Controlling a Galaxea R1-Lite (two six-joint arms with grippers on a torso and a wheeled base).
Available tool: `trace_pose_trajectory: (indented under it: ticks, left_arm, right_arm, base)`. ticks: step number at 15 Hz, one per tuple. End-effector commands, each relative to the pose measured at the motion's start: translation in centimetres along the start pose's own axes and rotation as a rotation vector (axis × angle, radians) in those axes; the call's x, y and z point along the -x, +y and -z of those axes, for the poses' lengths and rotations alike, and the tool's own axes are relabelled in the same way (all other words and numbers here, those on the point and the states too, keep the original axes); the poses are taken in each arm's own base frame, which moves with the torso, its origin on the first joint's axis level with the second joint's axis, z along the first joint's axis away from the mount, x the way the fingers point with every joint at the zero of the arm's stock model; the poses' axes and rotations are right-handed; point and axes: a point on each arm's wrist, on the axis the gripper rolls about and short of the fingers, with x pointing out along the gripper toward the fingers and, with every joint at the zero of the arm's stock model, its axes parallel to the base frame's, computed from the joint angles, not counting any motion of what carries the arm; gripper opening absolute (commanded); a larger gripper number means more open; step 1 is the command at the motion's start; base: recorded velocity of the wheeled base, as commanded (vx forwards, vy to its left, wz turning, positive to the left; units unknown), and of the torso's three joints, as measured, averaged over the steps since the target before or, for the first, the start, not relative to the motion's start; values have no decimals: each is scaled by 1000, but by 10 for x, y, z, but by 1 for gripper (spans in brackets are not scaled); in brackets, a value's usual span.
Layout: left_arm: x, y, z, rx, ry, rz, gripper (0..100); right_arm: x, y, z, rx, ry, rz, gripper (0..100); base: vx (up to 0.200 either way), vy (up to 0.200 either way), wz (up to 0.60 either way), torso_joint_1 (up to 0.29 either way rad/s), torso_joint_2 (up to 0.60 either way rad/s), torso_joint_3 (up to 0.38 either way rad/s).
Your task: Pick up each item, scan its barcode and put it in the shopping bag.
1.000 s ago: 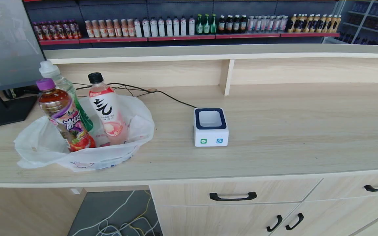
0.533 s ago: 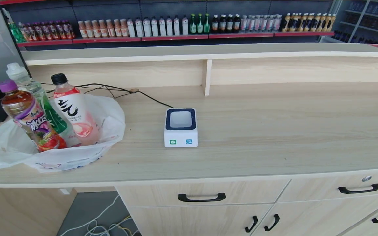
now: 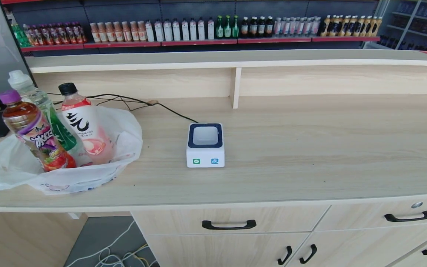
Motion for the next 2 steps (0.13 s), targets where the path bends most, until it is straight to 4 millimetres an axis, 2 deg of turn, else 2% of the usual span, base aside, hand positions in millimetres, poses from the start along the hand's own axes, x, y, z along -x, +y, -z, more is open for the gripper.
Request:
trace_pose_trajectory:
  ticks: [1,2]
  left_arm:
    - [0,0,0,1,0,0,100]
    - [0,0,0,1,0,0,100]
  right_arm:
    - [0,0,0,1,0,-1,100]
    - [0,0,0,1,-2,-1,100]
  base:
    - [0,0,0,0,0,0]
    - [0,0,0,0,0,0]
